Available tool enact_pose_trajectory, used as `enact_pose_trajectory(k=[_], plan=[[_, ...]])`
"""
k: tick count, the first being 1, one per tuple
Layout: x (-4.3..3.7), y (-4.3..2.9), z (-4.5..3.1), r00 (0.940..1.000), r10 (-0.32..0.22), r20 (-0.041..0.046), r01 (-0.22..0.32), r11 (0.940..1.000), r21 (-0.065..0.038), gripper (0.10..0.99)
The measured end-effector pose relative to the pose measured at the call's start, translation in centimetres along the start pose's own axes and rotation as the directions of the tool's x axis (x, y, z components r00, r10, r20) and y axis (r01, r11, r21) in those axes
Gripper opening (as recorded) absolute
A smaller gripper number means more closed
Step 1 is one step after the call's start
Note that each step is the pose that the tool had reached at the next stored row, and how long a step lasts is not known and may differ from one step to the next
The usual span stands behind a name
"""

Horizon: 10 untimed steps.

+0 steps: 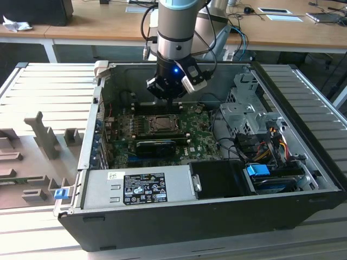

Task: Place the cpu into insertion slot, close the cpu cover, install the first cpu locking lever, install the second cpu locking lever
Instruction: 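Install the second cpu locking lever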

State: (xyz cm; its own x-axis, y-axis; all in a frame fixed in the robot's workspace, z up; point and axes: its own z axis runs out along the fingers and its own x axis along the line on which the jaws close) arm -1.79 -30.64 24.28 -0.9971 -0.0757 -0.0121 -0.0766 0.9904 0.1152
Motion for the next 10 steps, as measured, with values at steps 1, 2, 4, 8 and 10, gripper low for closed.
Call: enact_pose_trajectory(k=[1,2,4,8,10], plan=[[0.0,0.02,-0.19,1.0,0.0,0.0005,0.0,1.0,0.0,0.106],[-0.01,0.07,-0.57,1.0,0.0,0.001,0.0,1.0,0.0,0.106],[0.0,0.07,-0.71,1.0,0.0,0.0012,0.0,1.0,0.0,0.106],[0.05,-0.6,-0.8,1.0,0.0,0.0011,0.0,1.0,0.0,0.106],[0.09,-1.16,-0.82,1.0,0.0,0.001,0.0,1.0,0.0,0.106]])
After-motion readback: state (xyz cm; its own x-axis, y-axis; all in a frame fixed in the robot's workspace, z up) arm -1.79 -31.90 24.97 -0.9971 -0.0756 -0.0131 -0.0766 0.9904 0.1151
